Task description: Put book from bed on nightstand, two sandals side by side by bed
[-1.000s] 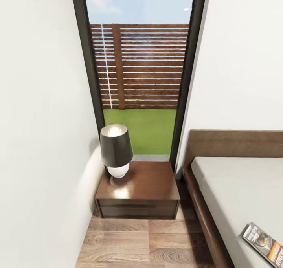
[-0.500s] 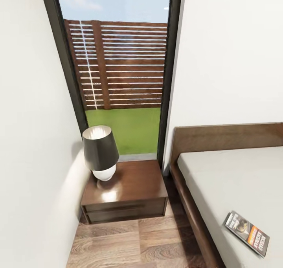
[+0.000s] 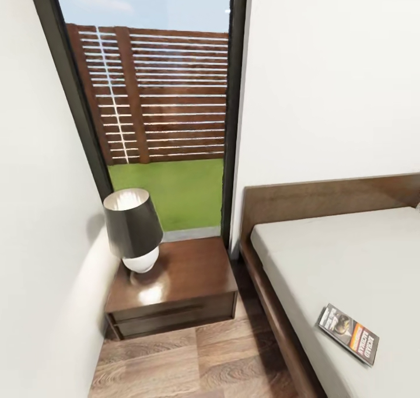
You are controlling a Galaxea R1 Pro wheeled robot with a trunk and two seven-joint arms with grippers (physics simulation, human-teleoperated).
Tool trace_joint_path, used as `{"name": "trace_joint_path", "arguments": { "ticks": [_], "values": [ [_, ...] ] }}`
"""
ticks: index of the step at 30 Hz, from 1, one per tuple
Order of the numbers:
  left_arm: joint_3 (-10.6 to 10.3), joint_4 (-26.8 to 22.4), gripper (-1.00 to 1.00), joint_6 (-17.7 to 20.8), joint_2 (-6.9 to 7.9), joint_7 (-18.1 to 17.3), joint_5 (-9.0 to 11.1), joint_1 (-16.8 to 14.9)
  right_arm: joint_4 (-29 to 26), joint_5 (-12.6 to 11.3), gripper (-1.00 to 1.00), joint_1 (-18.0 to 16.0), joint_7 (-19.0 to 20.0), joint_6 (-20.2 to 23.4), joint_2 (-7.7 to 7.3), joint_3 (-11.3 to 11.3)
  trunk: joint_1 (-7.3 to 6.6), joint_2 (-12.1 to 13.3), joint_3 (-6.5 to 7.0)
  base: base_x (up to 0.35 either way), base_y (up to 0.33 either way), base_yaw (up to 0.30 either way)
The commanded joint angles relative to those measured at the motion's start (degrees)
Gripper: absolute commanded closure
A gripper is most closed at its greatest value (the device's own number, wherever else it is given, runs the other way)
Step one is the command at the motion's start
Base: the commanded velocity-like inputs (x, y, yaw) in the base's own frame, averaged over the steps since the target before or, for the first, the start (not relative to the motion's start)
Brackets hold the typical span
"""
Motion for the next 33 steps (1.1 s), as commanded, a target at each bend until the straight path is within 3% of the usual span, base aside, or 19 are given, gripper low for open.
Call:
{"name": "trace_joint_path", "arguments": {
  "ticks": [1,13,33],
  "values": [
    [0.49,0.05,-1.00,-0.20,0.01,-0.18,-0.51,-0.04,0.23,-0.62,-1.00,-0.10,0.37,-0.28,0.01,0.41,0.02,-0.03,-0.06,0.250,0.000,-0.006],
    [0.50,0.05,-1.00,-0.20,0.01,-0.19,-0.51,-0.04,0.23,-0.62,-1.00,-0.10,0.37,-0.28,0.01,0.41,0.02,-0.03,-0.06,0.289,0.000,-0.001],
    [0.49,0.05,-1.00,-0.20,0.01,-0.19,-0.51,-0.04,0.23,-0.62,-1.00,-0.10,0.36,-0.36,0.01,0.41,0.02,-0.03,-0.06,0.009,0.000,0.000]
  ]
}}
